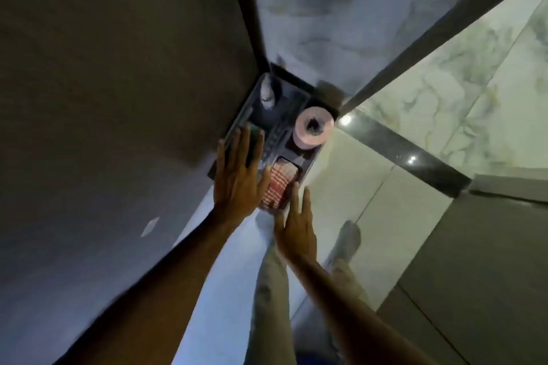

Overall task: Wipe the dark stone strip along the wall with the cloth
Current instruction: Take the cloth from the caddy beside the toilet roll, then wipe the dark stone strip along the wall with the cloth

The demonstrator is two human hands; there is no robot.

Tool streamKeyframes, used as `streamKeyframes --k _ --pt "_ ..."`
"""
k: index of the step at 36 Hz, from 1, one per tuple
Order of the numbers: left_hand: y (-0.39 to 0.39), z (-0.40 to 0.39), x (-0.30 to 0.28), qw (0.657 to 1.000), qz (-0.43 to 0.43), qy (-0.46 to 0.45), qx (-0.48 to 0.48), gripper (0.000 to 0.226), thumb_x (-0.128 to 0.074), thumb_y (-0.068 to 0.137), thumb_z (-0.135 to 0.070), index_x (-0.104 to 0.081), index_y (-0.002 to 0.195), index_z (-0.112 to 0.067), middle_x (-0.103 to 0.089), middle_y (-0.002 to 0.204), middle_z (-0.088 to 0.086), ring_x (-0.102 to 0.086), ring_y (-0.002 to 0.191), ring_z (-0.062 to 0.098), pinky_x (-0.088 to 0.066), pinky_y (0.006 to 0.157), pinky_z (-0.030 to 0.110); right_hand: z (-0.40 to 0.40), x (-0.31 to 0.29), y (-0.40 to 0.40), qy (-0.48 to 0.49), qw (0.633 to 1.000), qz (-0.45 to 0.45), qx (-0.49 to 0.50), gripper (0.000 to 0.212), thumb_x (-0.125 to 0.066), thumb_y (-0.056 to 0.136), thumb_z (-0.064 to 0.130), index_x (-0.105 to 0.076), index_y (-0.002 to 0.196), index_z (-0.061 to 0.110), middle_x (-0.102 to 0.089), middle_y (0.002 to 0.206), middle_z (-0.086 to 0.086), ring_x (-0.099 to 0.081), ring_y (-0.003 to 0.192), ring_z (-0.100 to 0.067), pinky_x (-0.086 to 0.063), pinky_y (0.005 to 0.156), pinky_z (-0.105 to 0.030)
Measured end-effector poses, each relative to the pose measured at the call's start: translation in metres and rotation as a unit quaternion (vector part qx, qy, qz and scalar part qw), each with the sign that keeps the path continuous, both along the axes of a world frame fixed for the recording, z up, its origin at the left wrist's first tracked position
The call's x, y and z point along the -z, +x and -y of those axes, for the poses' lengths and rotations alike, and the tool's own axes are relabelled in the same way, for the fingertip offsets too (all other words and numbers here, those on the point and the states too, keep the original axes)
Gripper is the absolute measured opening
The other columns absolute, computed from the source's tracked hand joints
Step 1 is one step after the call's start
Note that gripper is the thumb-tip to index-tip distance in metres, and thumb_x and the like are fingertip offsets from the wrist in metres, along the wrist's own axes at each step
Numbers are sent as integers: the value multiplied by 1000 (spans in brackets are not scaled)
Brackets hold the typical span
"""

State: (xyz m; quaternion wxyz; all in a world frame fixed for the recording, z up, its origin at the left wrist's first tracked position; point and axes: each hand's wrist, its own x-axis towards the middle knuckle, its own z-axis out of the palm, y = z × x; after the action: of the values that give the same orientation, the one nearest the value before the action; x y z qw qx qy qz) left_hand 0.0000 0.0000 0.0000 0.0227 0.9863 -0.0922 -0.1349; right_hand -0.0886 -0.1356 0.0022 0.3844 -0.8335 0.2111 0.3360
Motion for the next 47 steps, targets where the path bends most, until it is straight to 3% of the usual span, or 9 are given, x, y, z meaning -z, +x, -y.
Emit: streamKeyframes --k 5,8,11,15,19,27,33,42,47 --pt "30 15 89 999 27 -6 17 77 -28 113 -58 -11 176 -16 -11 183 19 -11 170 37 -10 138 62 -37 102 28 26 998 33 42 68 -33 115 44 -23 175 16 -20 185 -9 -22 170 -26 -26 136 -36" --pt "39 21 135 998 41 -29 37 76 -23 114 -57 -12 176 -15 -14 184 17 -12 170 37 -15 136 64 -49 160 37 22 999 10 28 69 -43 117 40 -19 176 12 -12 186 -16 -12 173 -37 -24 140 -50" --pt "43 23 168 997 51 -21 56 77 -25 112 -56 -14 175 -15 -17 183 17 -16 170 37 -11 138 63 -54 208 46 -46 999 -10 7 79 -54 114 34 -13 175 6 -8 185 -17 -11 174 -37 -18 141 -44" --pt "36 19 198 992 81 19 96 76 -25 112 -59 -11 175 -19 -19 183 15 -19 169 38 -14 135 62 -64 235 47 -67 997 -14 18 105 -64 110 47 12 176 18 14 186 -13 11 174 -38 -43 130 -57" --pt "39 17 208 987 123 16 106 75 -30 113 -60 -16 173 -17 -28 180 16 -27 166 39 -23 133 63 -70 244 43 -134 990 6 -43 104 -66 111 35 12 176 15 17 185 -17 10 173 -45 -57 119 -49" --pt "41 14 203 987 98 -19 123 81 -24 112 -64 -5 175 -17 -14 183 18 -15 169 40 -10 136 63 -61 222 44 -56 998 -10 31 103 -73 107 31 2 178 18 -2 186 -18 -13 173 -42 -50 123 -61" --pt "42 16 160 991 33 -28 130 88 -27 109 -65 4 176 -17 0 184 20 -1 171 39 -4 137 61 -44 157 34 -41 999 6 10 54 -52 113 25 -40 164 12 -42 170 -16 -50 152 -44 -56 114 -57" --pt "16 67 41 983 34 -76 161 78 -44 111 -48 -23 173 -6 -27 177 28 -28 164 48 -32 129 70 72 30 8 41 995 64 -59 63 -55 115 18 -31 173 22 -29 182 -3 -46 161 -30 -50 126 -50" --pt "-6 128 22 969 58 -96 221 74 -50 108 -45 -32 170 -8 -32 176 24 -34 162 44 -31 132 63 156 33 -7 -32 995 69 -70 77 -57 115 17 -13 178 25 -5 188 3 -19 174 -18 -31 139 -33"
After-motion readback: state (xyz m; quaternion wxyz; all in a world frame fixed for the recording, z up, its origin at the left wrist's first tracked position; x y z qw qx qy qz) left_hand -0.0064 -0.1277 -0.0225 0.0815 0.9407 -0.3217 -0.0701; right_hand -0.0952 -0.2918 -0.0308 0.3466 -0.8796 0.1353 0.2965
